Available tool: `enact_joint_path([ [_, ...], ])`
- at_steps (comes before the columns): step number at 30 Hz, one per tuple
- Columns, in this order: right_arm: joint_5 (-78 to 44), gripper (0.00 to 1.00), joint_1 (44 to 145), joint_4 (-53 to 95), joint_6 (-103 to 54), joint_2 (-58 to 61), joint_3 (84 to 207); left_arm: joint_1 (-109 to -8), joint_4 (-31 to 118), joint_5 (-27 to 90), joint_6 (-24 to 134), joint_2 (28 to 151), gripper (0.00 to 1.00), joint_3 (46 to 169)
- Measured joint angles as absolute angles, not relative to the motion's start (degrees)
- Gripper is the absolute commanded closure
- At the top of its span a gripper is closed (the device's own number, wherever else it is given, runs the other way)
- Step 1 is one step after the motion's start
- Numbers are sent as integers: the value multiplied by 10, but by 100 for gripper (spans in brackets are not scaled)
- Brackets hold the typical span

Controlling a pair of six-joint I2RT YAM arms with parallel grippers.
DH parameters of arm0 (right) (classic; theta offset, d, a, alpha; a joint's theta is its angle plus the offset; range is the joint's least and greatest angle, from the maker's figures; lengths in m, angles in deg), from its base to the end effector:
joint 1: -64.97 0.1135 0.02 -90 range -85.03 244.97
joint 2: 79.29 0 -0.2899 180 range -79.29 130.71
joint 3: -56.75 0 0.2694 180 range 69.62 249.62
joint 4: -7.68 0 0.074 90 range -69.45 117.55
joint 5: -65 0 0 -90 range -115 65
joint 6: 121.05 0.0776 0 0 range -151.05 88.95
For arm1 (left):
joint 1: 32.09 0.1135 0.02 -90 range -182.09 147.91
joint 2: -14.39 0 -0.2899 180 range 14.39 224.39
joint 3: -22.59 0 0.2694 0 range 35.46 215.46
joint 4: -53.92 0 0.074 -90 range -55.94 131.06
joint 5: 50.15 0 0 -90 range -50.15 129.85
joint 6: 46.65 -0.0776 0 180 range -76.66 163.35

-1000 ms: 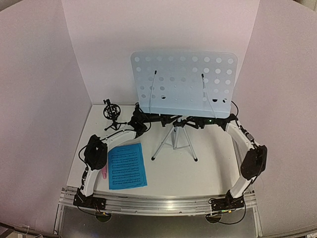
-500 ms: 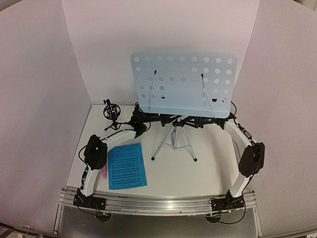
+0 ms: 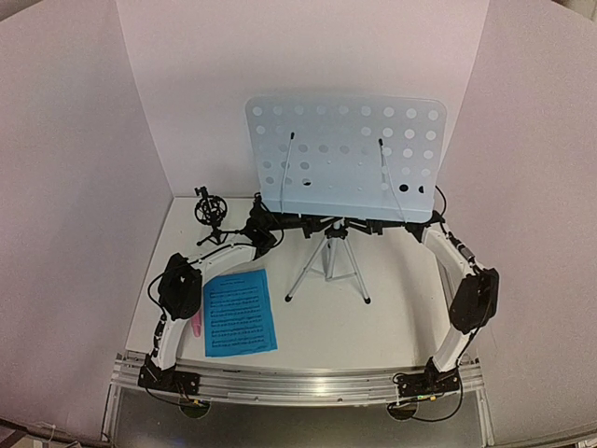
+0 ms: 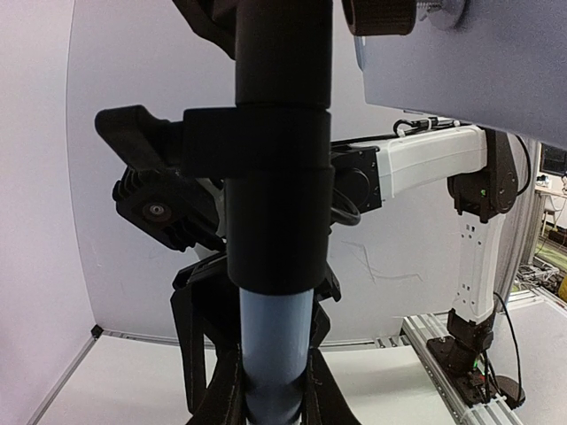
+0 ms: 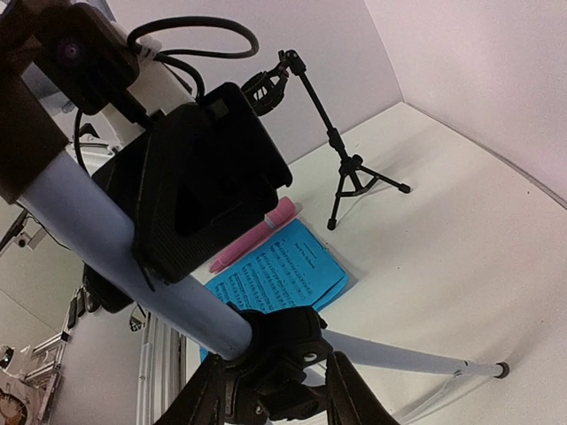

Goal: Set up the instrument practice props

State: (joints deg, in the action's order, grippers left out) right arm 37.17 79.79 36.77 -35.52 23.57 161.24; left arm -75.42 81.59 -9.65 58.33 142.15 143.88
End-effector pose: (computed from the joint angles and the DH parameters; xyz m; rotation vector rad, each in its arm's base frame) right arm 0.4190 0.1819 0.3530 -0.9773 1.7097 1.2116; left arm 0.3823 -0.4417 0.3573 1.0952 0.9818 -1.3593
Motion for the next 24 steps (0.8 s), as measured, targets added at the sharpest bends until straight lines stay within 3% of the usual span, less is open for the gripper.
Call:
enact_joint_path([
  [12,389,63,799,355,-332,244,1597,-754,815,-96,583,1422,100,1439],
  [18,399,78,799,341,-320,250,1594,-754,815,-97,583,1422,100,1439],
  [24,398,79,798,331,-313,252,1592,-754,815,-98,582,1422,100,1439],
])
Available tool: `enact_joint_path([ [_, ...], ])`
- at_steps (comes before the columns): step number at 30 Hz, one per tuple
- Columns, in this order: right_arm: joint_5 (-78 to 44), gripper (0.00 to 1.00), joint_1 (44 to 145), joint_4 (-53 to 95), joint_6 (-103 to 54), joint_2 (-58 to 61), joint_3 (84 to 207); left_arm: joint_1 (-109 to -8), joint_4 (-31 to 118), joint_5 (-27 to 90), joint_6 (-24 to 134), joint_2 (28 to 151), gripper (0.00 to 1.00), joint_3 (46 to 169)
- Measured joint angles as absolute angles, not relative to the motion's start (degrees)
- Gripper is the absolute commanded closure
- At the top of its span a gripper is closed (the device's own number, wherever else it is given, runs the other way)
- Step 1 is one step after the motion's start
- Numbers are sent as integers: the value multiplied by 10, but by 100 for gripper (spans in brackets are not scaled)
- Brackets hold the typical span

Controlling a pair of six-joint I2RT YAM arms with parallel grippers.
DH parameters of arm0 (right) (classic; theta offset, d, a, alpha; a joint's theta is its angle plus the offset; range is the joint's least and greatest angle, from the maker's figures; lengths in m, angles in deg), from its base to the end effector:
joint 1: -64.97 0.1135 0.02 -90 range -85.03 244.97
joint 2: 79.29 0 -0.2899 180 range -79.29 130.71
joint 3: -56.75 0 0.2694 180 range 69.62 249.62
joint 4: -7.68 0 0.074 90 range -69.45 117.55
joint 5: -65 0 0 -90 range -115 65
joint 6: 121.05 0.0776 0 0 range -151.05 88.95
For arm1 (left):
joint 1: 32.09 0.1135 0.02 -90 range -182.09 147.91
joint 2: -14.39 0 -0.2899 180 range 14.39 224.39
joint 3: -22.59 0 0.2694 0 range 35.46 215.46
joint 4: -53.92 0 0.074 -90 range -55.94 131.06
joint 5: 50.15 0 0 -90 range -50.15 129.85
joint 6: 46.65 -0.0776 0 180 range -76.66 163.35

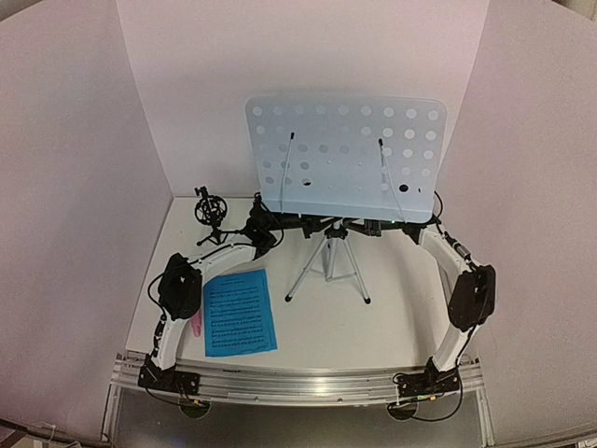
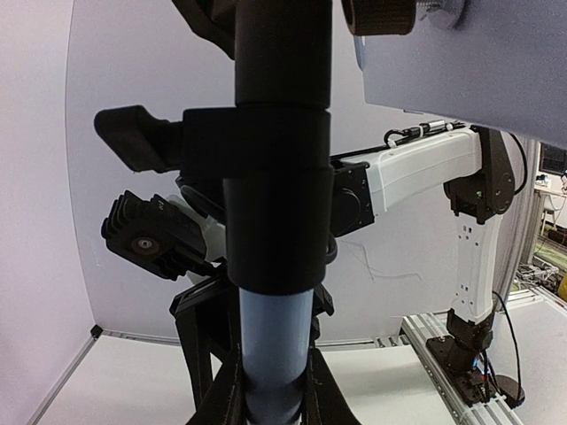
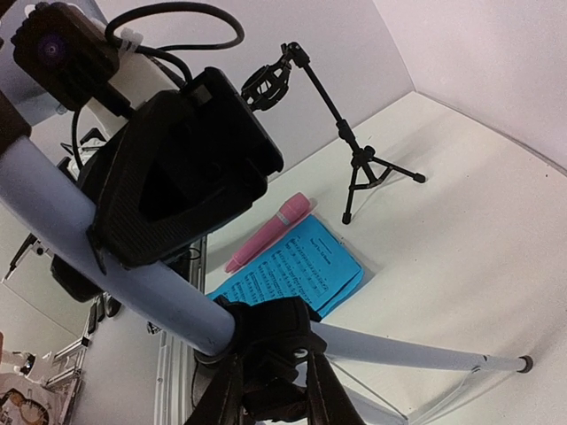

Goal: Set up the instrument practice props

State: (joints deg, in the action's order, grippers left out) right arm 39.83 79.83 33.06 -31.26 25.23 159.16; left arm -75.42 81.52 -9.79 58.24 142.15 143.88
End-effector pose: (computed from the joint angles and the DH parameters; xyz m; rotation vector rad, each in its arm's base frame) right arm 0.4235 0.1850 0.3348 -0.9475 1.7370 1.3057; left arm 0.3821 -0.4418 0.3571 1.0981 0.9811 -1.3595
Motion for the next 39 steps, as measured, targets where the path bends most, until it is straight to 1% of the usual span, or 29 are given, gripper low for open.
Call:
enact_joint_path([
  [9,403,81,798,304,-301,252,1581,-754,811,-100,582,1422,100,1441],
  [10,403,82,798,304,-300,252,1581,-754,811,-100,582,1422,100,1441],
  [12,402,90,798,303,-288,253,1581,-754,811,-101,582,1422,100,1442],
  [13,402,92,798,301,-279,254,1582,-754,811,-101,582,1422,100,1442],
  [18,413,95,799,290,-203,266,1588,-752,810,-105,581,1422,100,1443],
  [22,391,100,802,257,-142,246,1554,-751,794,-112,573,1422,100,1450],
  [32,286,100,817,204,54,185,1483,-752,775,-116,561,1422,100,1457],
  [39,260,100,820,205,187,180,1479,-752,770,-116,555,1421,100,1459],
])
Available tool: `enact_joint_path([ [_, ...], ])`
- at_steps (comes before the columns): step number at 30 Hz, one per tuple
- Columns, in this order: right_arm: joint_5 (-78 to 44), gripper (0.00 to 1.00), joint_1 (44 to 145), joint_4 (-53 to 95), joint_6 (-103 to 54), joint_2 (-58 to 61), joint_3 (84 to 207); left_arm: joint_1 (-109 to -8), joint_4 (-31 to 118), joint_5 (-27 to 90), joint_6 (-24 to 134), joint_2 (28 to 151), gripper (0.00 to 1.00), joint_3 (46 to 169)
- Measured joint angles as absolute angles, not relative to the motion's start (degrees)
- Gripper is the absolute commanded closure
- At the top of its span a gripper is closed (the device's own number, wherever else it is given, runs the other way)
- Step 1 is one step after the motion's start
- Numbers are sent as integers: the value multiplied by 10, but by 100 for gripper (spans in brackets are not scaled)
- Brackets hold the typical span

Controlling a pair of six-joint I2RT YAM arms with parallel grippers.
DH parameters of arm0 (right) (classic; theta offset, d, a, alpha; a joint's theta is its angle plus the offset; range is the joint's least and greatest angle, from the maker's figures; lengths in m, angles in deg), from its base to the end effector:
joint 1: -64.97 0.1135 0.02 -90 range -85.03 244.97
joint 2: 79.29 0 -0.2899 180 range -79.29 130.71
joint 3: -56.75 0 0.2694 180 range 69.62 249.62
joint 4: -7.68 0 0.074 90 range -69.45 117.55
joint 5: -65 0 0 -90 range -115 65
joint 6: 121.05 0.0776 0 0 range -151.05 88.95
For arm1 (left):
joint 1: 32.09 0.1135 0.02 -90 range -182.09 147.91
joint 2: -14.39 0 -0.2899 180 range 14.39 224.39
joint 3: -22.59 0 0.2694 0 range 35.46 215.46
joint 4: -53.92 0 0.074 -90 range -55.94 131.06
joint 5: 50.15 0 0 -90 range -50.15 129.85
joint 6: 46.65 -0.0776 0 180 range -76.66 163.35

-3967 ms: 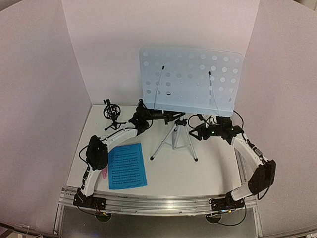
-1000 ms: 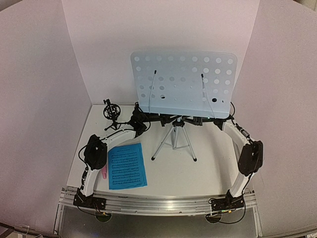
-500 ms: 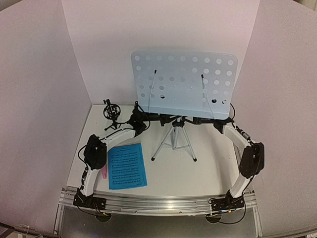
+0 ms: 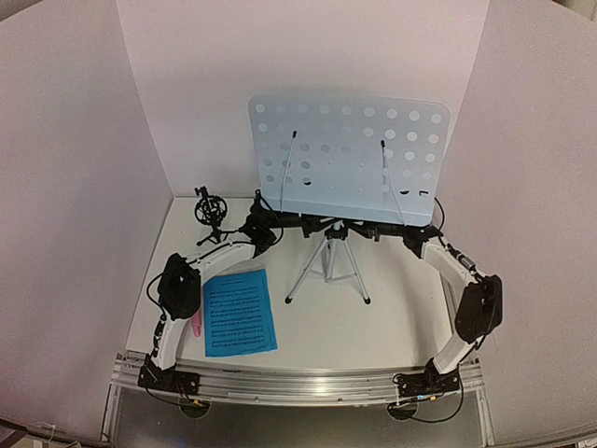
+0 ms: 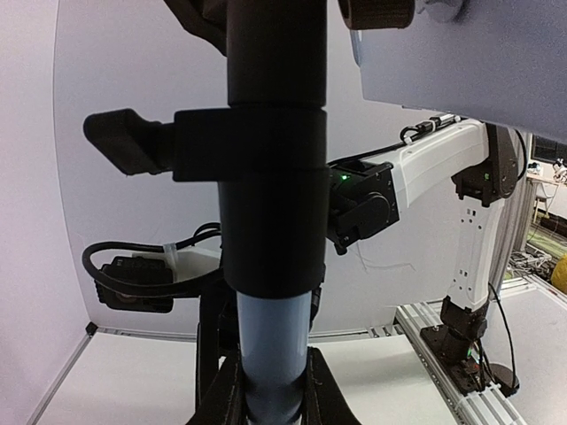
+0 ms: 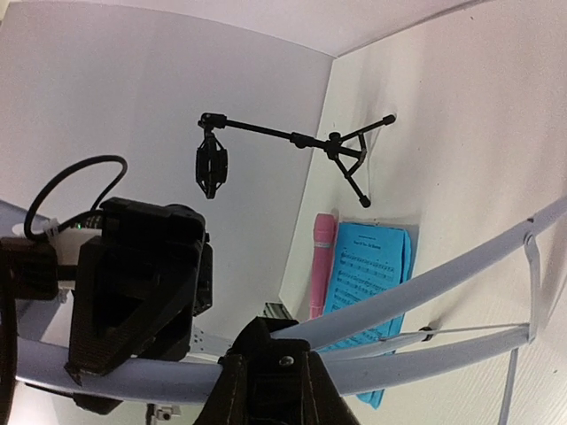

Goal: Set up the instrument practice props

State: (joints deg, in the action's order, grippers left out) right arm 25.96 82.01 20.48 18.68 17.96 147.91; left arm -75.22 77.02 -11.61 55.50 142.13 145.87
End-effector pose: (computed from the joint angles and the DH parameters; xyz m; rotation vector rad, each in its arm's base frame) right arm 0.4037 0.1868 0.3327 -0.0910 2.1152 1.5856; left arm 0.3832 -0.4422 0.3609 1.1459 0.9836 -1.3455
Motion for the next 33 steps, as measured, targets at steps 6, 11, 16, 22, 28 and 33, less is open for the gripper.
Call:
enact_joint_path([
  [6,244,85,820,249,262,180,1500,-752,769,-116,553,1420,100,1458],
  [11,231,35,825,307,248,180,1514,-752,769,-115,553,1420,100,1458],
  [16,226,32,823,358,155,181,1519,-751,769,-117,553,1420,100,1458],
  [22,246,35,813,382,-2,181,1526,-751,769,-118,553,1420,100,1458],
  [28,315,40,793,409,-123,204,1565,-751,769,-116,553,1420,100,1458],
  [33,384,42,780,415,-221,245,1607,-751,769,-116,553,1420,100,1458],
])
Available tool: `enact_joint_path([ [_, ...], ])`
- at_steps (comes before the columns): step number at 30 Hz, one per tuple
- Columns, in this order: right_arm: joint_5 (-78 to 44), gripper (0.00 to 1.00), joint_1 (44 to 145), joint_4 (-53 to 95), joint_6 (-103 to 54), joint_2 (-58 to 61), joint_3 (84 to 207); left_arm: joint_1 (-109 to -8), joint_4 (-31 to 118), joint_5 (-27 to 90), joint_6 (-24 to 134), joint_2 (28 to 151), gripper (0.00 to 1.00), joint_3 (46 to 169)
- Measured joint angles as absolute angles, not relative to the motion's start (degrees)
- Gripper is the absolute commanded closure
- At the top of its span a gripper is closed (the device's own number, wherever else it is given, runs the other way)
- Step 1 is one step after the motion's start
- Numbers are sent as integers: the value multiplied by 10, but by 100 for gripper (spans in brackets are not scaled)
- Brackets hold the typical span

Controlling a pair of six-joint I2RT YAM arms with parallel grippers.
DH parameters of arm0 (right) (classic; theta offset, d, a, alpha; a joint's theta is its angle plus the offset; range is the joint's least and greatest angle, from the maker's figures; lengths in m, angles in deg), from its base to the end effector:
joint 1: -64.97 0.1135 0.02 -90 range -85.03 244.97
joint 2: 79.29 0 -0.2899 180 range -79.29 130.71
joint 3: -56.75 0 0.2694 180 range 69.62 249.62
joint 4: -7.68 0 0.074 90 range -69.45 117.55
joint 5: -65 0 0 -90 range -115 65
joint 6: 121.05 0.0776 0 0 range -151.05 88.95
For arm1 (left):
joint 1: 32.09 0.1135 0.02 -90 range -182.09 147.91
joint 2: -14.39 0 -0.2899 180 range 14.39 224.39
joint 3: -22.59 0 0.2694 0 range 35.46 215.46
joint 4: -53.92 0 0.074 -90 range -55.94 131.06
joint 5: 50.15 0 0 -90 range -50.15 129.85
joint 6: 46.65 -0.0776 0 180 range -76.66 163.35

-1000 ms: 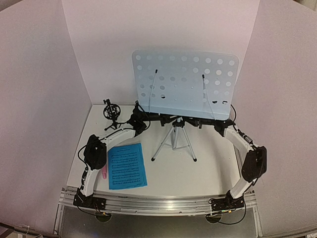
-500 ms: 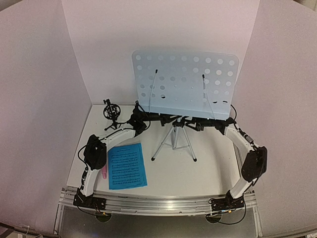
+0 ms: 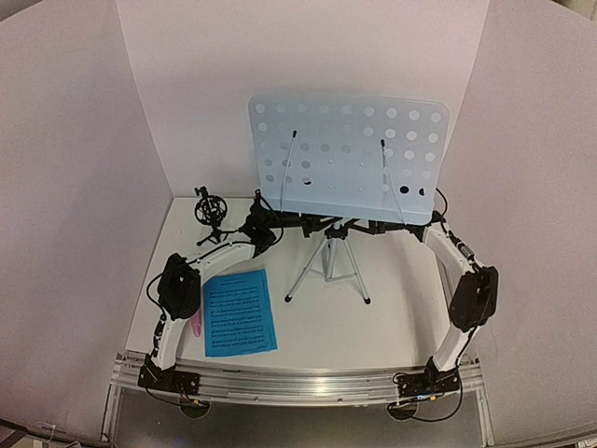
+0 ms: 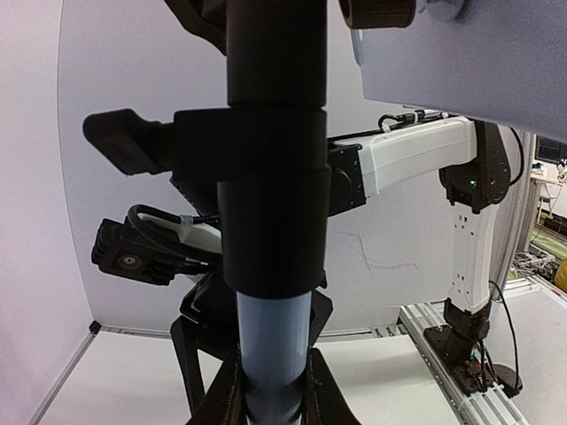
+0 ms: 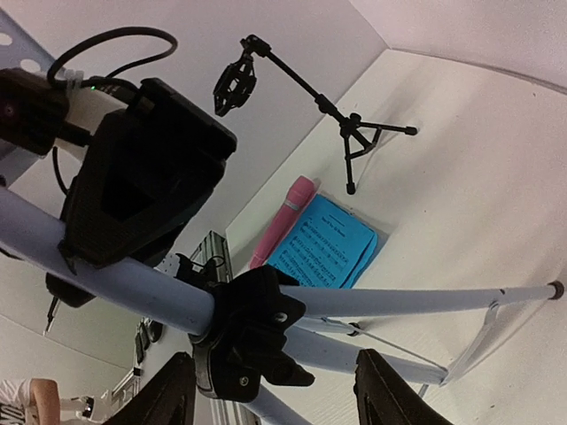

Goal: Set up the instrument practice props

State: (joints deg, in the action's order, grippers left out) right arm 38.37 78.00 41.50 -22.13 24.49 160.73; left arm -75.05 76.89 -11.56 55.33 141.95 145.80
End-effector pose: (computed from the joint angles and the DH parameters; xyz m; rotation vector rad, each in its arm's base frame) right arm 0.4218 0.1688 0.3358 -0.7273 1.9597 1.4050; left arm 0.3841 -0.4406 0.3620 1.1443 0.9836 -1.3404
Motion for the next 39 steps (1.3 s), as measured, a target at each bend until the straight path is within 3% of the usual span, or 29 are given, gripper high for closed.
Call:
enact_joint_path([
  [7,444,49,775,417,-309,263,1612,-750,769,-116,554,1420,100,1458],
  [13,460,60,777,418,-316,267,1612,-750,769,-116,554,1420,100,1458],
  [19,460,64,784,415,-305,283,1625,-750,767,-115,553,1420,100,1458],
  [23,460,79,786,412,-292,296,1633,-750,765,-115,553,1420,100,1460],
  [27,468,86,787,410,-274,302,1642,-749,764,-114,552,1420,100,1460],
  [30,464,100,788,409,-259,302,1642,-749,762,-114,552,1420,100,1461],
  [39,452,100,790,379,-46,293,1616,-747,756,-116,534,1420,100,1461],
])
